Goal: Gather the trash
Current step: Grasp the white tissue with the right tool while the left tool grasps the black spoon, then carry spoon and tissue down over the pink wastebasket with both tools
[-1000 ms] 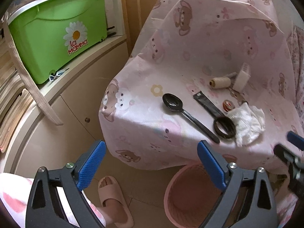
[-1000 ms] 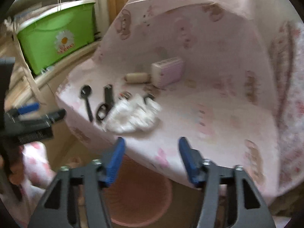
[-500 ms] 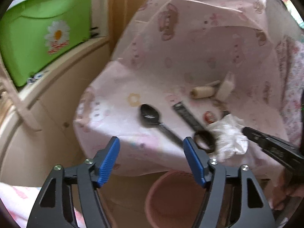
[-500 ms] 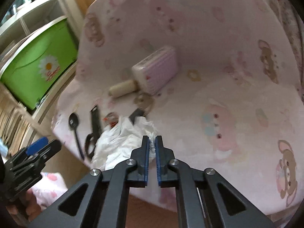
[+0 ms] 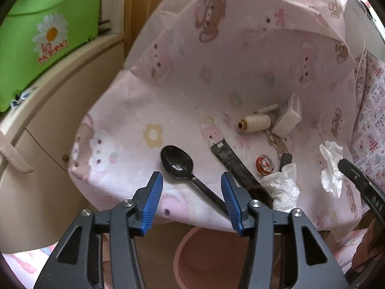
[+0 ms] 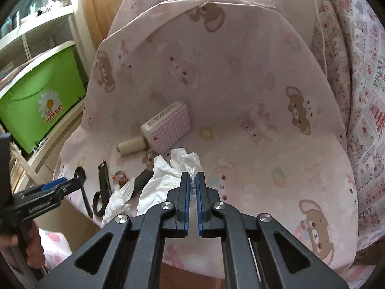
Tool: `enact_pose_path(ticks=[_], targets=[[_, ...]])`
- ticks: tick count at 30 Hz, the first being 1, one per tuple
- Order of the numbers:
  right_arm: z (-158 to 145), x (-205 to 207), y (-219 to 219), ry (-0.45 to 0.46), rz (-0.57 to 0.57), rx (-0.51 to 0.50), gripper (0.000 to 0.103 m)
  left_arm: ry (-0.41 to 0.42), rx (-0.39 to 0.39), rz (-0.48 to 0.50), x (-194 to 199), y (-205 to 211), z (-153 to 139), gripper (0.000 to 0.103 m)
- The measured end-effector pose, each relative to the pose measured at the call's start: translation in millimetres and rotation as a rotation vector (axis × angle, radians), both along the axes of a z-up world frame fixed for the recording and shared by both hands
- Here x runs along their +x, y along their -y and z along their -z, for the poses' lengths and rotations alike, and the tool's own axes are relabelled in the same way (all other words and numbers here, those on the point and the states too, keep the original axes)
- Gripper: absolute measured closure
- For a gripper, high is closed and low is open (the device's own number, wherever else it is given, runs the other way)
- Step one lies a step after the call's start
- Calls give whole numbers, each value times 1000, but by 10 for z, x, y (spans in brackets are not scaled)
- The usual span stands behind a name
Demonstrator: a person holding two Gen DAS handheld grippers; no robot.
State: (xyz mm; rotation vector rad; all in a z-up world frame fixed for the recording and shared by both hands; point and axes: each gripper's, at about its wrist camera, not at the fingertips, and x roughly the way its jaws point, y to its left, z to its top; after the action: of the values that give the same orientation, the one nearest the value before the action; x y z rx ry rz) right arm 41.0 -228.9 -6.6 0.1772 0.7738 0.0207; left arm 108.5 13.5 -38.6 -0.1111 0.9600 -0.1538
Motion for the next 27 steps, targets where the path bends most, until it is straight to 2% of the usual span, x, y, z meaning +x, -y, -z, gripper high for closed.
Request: enact_pose_path(ticks=[4, 7, 9, 11, 16, 18, 22, 27], targets=[[28, -53, -92, 11, -22, -59, 97, -29, 12, 16, 31, 129, 74, 55], [26, -84, -84, 10, -21, -55, 97, -9, 122, 30, 16, 295, 103, 55], [15, -109, -59, 10, -14, -44, 97, -1, 169, 2, 15, 335, 119, 54], [7, -134, -38, 11, -10, -42, 97, 1, 138, -51, 3, 279, 114, 57], [7, -163, -43, 16, -6, -73, 97, 26, 175, -52, 14, 291, 117, 93], [12, -168, -35, 15, -5, -76, 97, 24, 152, -63, 33, 237, 109, 98], [-15, -211, 4, 26, 6, -81, 97, 12, 34, -109, 37, 68, 70, 98], [-74, -252, 64, 44, 17, -75, 97, 88, -23, -65, -69, -9, -128, 98]])
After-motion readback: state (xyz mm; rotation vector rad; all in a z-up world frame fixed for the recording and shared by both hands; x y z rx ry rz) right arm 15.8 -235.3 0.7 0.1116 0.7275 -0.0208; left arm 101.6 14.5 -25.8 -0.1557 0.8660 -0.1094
